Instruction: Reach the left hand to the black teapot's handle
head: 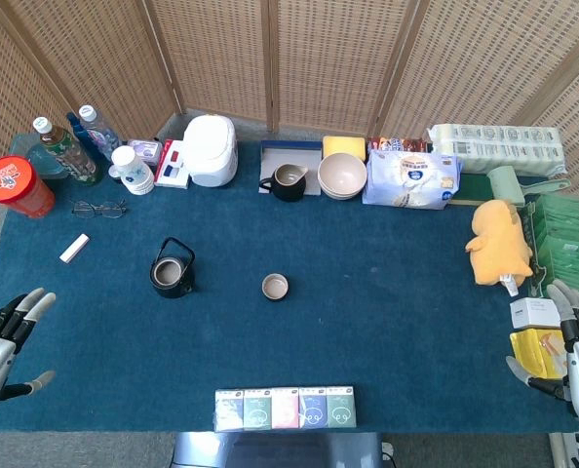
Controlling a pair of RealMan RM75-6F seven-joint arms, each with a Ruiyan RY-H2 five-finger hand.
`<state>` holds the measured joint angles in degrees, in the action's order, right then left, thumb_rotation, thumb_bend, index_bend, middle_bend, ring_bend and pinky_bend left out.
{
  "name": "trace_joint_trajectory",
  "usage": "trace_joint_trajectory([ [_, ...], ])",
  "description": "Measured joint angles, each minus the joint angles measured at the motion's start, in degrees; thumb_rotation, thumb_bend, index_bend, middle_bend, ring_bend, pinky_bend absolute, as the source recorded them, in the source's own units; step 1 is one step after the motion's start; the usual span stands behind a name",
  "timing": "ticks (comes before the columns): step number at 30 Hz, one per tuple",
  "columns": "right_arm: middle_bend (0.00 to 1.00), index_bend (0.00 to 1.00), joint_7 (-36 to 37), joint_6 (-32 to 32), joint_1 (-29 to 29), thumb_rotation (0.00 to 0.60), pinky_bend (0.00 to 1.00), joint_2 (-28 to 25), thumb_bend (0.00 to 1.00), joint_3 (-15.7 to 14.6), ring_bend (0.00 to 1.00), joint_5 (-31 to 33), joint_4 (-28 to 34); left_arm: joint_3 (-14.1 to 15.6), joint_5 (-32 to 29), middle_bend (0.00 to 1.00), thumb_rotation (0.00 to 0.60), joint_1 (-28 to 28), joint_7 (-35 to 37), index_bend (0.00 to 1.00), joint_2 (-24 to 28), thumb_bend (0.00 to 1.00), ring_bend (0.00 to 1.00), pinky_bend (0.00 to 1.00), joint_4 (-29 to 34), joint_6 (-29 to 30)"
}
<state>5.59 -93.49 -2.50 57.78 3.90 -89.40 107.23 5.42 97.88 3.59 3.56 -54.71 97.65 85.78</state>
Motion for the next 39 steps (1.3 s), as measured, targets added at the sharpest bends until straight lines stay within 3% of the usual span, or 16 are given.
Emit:
trace_joint_trajectory([
  [14, 0.0, 0.0, -0.55, 0.53, 0.07, 0.6, 0.0, 0.25, 0.0, -0.13, 0.0, 0.42, 0.13, -0.78, -2.91, 0.0, 0.6, 2.79, 0.34, 0.0, -2.09, 0.01, 0.0, 0.13, -1.25, -6.24],
  [23, 0.0, 0.0, 0.35, 2.53, 0.8, 0.6, 0.0, 0.1, 0.0, 0.6, 0.0, 3.18, -0.49, -8.01, -6.4, 0.0, 0.6, 14.72, 1.23, 0.0, -3.83, 0.01, 0.0, 0.13, -0.19, -17.78],
  [33, 0.0, 0.0, 0.17, 4.77, 1.73, 0.6, 0.0, 0.46, 0.0, 1.65, 0.0, 6.98, -1.72, -16.85, -21.94, 0.0, 0.6, 28.77, -9.53, 0.0, -8.1, 0.0, 0.0, 0.13, -0.06, -33.68],
  [39, 0.0, 0.0, 0.04, 6.28, 2.3, 0.6, 0.0, 0.85, 0.0, 2.49, 0.0, 9.85, -2.65, -18.39, -33.39, 0.0, 0.6, 35.87, -20.87, 0.0, -12.82, 0.0, 0.0, 0.13, -3.98, -39.64],
])
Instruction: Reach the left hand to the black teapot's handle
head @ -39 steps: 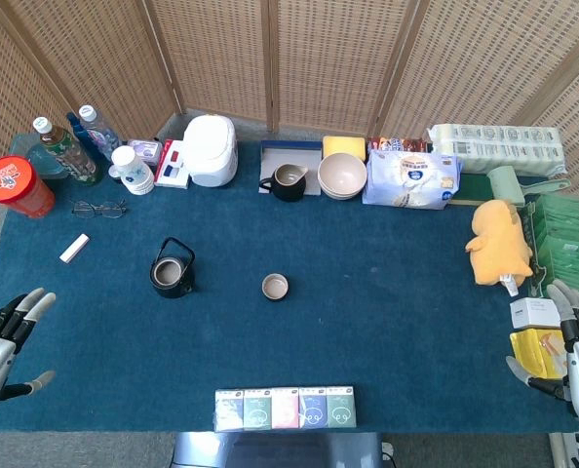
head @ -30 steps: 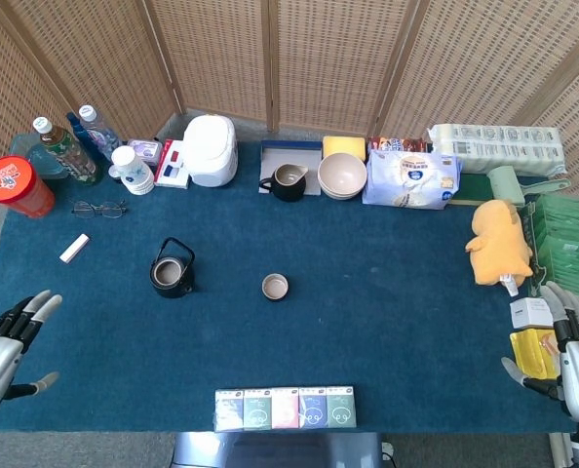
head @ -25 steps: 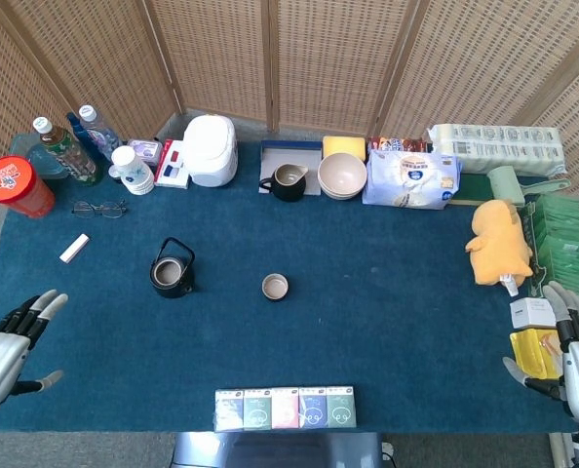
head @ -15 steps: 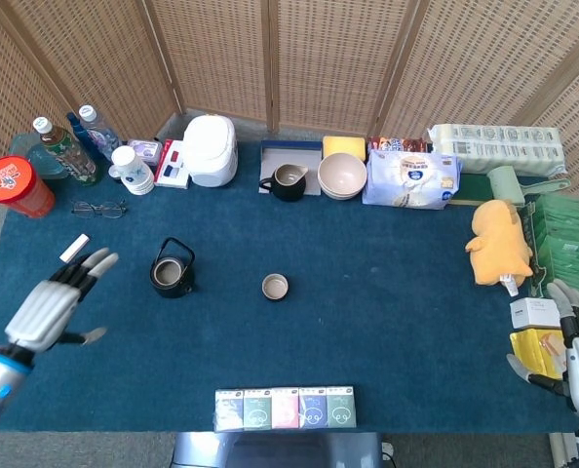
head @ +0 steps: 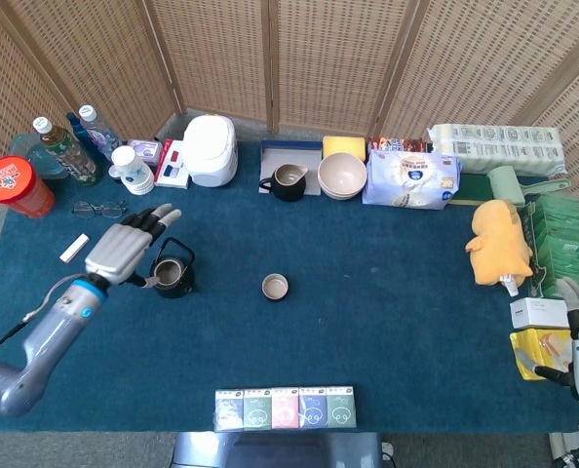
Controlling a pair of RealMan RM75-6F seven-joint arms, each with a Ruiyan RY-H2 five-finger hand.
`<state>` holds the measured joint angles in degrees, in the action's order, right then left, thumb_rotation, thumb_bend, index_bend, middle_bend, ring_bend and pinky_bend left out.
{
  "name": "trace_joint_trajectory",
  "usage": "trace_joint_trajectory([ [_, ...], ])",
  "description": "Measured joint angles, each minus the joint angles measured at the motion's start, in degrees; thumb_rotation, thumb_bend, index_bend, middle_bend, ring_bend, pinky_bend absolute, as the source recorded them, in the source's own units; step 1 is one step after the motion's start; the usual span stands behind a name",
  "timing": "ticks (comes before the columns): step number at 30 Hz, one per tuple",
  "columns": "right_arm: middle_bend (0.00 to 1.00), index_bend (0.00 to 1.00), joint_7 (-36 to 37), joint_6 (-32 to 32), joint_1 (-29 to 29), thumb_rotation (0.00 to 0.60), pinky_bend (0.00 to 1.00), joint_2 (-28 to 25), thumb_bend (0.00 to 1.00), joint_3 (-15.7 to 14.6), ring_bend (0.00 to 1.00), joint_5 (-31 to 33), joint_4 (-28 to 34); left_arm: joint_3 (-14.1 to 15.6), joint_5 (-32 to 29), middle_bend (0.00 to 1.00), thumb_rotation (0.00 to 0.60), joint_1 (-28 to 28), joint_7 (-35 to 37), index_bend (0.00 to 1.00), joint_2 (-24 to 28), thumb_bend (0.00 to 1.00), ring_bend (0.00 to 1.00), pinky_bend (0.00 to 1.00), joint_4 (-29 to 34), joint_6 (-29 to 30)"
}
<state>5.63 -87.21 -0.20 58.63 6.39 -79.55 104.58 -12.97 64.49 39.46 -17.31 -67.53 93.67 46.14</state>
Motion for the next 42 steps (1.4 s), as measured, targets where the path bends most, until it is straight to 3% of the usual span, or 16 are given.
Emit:
trace_joint_trajectory([
  [6, 0.0, 0.0, -0.94, 1.37, 0.67, 0.6, 0.0, 0.59, 0.0, 0.56, 0.0, 1.84, -0.58, 0.14, -10.14, 0.0, 0.6, 6.89, -9.69, 0.0, -6.92, 0.0, 0.0, 0.13, -7.3, -2.87],
  [12, 0.0, 0.0, -1.18, 1.93, 0.89, 0.6, 0.0, 0.92, 0.0, 1.07, 0.0, 3.41, -1.12, 0.88, -15.59, 0.0, 0.6, 11.2, -13.81, 0.0, -12.6, 0.0, 0.0, 0.13, -12.94, -3.33],
  [25, 0.0, 0.0, -1.16, 2.38, 1.02, 0.6, 0.0, 1.17, 0.0, 1.25, 0.0, 3.91, -1.57, 3.23, -20.99, 0.0, 0.6, 14.23, -17.48, 0.02, -15.68, 0.01, 0.0, 0.13, -17.33, -2.63],
  [28, 0.0, 0.0, -0.95, 2.39, 1.0, 0.6, 0.0, 1.15, 0.0, 1.28, 0.0, 3.92, -1.58, 3.62, -21.96, 0.02, 0.6, 14.58, -17.71, 0.06, -16.13, 0.02, 0.03, 0.2, -17.97, -2.6],
  [31, 0.0, 0.0, -0.84, 2.47, 1.02, 0.6, 0.0, 1.13, 0.0, 1.31, 0.0, 3.91, -1.68, 3.92, -23.17, 0.21, 0.6, 15.08, -17.94, 0.19, -16.59, 0.05, 0.21, 0.46, -18.4, -2.91],
  [33, 0.0, 0.0, -0.84, 2.58, 1.06, 0.6, 0.0, 1.19, 0.0, 1.28, 0.0, 3.88, -1.77, 4.07, -23.91, 0.42, 0.6, 15.56, -18.09, 0.35, -16.96, 0.09, 0.39, 0.61, -18.57, -3.03],
  [36, 0.0, 0.0, -0.91, 2.57, 1.1, 0.6, 0.0, 1.28, 0.0, 1.27, 0.0, 3.75, -1.87, 4.46, -24.23, 0.61, 0.6, 16.15, -18.42, 0.54, -17.22, 0.14, 0.56, 0.73, -18.57, -3.16],
  [42, 0.0, 0.0, -0.95, 2.47, 1.05, 0.6, 0.0, 1.3, 0.0, 1.24, 0.0, 3.62, -1.87, 5.84, -25.75, 0.82, 0.6, 17.09, -20.66, 0.74, -17.34, 0.26, 0.75, 0.85, -18.27, -3.08],
])
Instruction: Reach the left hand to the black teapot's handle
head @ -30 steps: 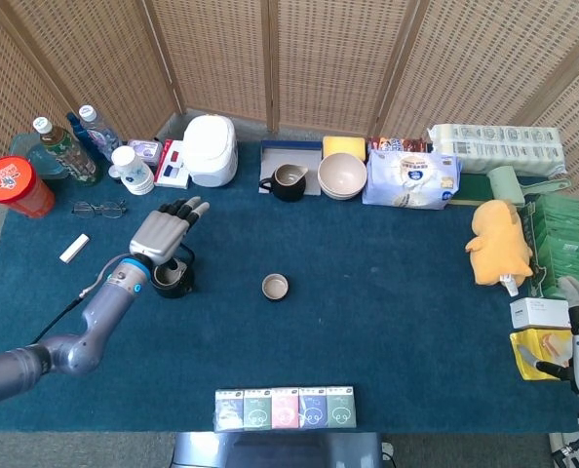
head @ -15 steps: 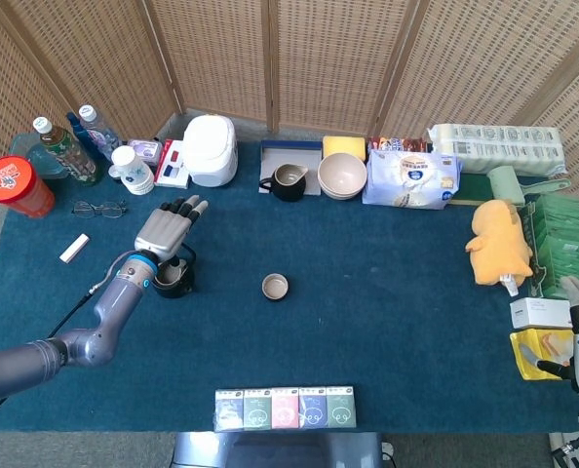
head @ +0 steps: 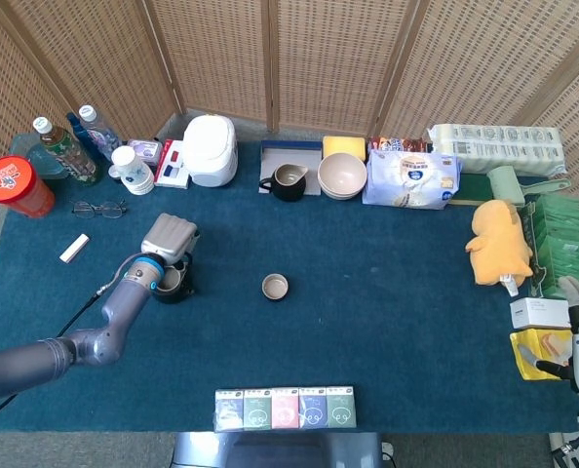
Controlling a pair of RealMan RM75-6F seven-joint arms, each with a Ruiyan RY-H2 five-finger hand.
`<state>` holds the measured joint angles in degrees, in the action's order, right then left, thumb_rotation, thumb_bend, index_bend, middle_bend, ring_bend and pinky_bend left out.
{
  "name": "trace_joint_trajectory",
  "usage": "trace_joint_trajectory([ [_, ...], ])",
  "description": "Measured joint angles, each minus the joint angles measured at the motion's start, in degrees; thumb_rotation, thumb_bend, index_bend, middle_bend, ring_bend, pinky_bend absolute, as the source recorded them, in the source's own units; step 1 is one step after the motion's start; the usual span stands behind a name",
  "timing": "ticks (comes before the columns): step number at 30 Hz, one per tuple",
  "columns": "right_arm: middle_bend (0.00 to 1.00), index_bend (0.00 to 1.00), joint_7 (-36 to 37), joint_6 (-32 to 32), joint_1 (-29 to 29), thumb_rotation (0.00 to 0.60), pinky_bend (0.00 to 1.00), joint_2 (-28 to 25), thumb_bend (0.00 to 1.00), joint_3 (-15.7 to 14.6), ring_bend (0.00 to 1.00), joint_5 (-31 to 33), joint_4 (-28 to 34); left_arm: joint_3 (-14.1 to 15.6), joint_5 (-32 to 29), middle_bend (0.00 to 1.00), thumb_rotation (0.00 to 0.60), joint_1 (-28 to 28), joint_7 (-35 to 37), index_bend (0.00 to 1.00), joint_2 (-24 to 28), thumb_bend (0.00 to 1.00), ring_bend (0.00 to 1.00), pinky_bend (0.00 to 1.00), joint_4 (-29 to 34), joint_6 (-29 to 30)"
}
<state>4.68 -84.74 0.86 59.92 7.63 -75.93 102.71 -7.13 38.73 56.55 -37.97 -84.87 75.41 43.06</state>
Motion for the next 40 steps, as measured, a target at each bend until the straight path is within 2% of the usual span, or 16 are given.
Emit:
trace_joint_trajectory([
  [3, 0.0, 0.0, 0.05, -0.16, -0.07, 0.6, 0.0, -0.02, 0.0, 0.0, 0.0, -0.13, 0.03, 0.33, -1.15, 0.87, 0.6, 0.41, -0.45, 0.79, 0.3, 0.32, 0.8, 0.88, 0.96, 0.45],
  [9, 0.0, 0.0, -0.02, -0.14, -0.08, 0.6, 0.0, 0.01, 0.0, -0.16, 0.0, -0.49, 0.06, 0.7, -0.78, 0.88, 0.6, 0.43, -0.43, 0.8, 1.63, 0.36, 0.8, 0.91, 2.54, 2.49],
  [17, 0.0, 0.0, 0.02, -0.16, -0.13, 0.6, 0.0, 0.0, 0.0, -0.25, 0.0, -0.65, 0.09, -0.01, 3.32, 0.89, 0.6, -0.69, 4.04, 0.8, 4.01, 0.36, 0.81, 0.92, 6.88, 3.41],
  [24, 0.0, 0.0, -0.25, 0.08, -0.04, 0.6, 0.0, 0.11, 0.0, -0.33, 0.0, -0.59, 0.12, -1.63, 8.4, 0.89, 0.6, -1.99, 8.57, 0.8, 8.89, 0.36, 0.81, 0.92, 13.06, 4.99],
  [33, 0.0, 0.0, -0.46, 0.43, 0.05, 0.6, 0.0, 0.25, 0.0, -0.45, 0.0, -0.49, 0.11, -3.05, 9.81, 0.89, 0.6, -2.15, 9.3, 0.8, 14.5, 0.36, 0.81, 0.92, 20.18, 6.72],
  [40, 0.0, 0.0, -0.39, 0.37, 0.01, 0.6, 0.0, 0.16, 0.0, -0.59, 0.0, -0.78, 0.3, -3.55, 9.2, 0.89, 0.6, -1.84, 9.04, 0.8, 16.55, 0.36, 0.8, 0.92, 23.62, 7.77],
])
